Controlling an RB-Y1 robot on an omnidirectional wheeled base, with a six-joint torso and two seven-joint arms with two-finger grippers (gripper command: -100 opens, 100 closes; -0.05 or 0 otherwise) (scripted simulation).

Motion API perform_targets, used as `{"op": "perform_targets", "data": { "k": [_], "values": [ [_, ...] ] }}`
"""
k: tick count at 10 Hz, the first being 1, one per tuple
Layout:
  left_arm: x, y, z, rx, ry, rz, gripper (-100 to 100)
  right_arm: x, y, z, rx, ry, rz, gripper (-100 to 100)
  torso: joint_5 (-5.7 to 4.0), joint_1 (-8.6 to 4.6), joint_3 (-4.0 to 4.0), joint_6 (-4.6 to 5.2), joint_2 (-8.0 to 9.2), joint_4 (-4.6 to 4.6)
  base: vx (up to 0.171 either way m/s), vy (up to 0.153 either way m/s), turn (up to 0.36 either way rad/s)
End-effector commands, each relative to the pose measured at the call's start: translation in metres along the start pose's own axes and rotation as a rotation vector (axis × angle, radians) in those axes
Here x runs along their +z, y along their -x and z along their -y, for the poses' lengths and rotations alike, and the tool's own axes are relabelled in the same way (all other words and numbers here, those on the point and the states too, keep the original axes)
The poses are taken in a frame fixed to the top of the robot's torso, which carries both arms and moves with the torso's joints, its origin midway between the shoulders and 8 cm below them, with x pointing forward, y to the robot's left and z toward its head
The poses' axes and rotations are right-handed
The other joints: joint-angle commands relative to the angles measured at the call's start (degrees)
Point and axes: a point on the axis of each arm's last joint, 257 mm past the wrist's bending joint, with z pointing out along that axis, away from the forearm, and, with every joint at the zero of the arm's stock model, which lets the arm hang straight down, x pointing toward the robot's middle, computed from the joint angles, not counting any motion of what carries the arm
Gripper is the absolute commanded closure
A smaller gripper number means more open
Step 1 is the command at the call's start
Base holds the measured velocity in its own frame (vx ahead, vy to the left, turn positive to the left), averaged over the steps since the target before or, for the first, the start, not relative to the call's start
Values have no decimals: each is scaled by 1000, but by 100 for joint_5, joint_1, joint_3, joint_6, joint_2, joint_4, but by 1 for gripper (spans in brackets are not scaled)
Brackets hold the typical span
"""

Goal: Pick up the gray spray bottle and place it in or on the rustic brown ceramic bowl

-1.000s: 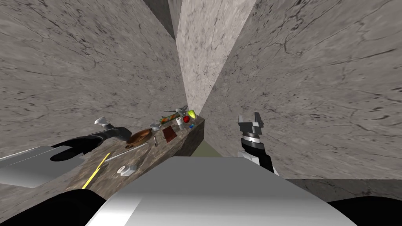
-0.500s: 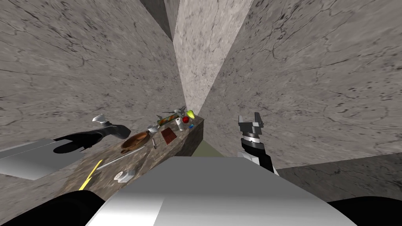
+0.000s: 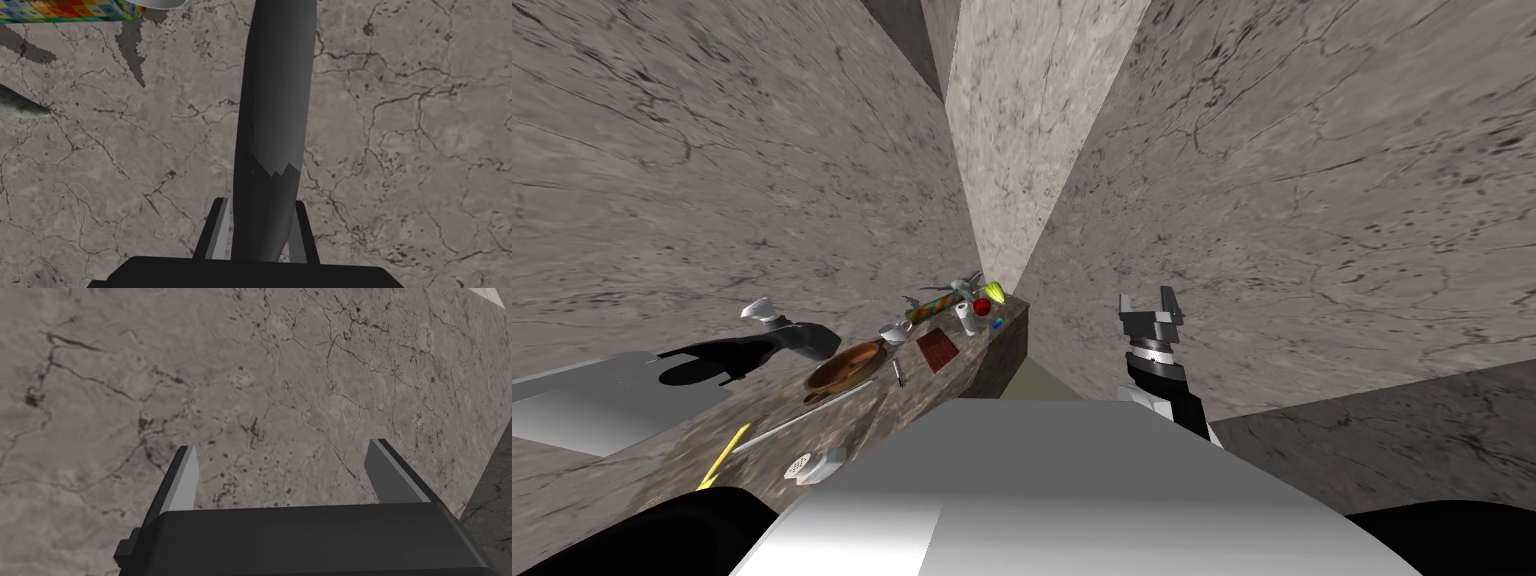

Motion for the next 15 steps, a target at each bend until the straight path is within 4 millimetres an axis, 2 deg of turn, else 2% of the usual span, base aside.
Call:
{"op": "perform_targets", "data": {
  "k": [1, 7, 8, 9, 13, 14, 15],
  "values": [
    [0, -6, -8, -16, 32, -21, 100, 0, 0, 0, 0, 0, 0, 0, 0, 0, 0, 0, 0, 0, 5, 9, -49],
    [-4, -34, -36, -73, 150, -110, 100, 0, 0, 0, 0, 0, 0, 0, 0, 3, 0, -18, 4, -3, -4, 14, -70],
    [-3, -29, -31, -67, 134, -100, 100, 0, 0, 0, 0, 0, 0, 0, 1, 4, 1, -20, 5, -3, -6, 9, -13],
    [-3, -30, -32, -68, 139, -103, -100, 0, 0, 0, 0, 0, 0, 0, -2, 0, 1, -21, 4, -2, 0, 0, 0],
    [-3, -30, -32, -67, 138, -103, -100, 0, 0, 0, 0, 0, 0, 0, -4, -6, 0, -21, 3, -2, 0, 0, 0],
    [-3, -30, -32, -67, 138, -103, 0, 0, 0, 0, 0, 0, 0, 0, -4, -6, 0, -21, 3, -2, 0, 0, 0],
    [-4, -16, -14, -63, 125, -98, -100, 0, 0, 0, 0, 0, 0, 0, -4, -6, 0, -21, 3, -2, -8, 25, 122]
  ]
}}
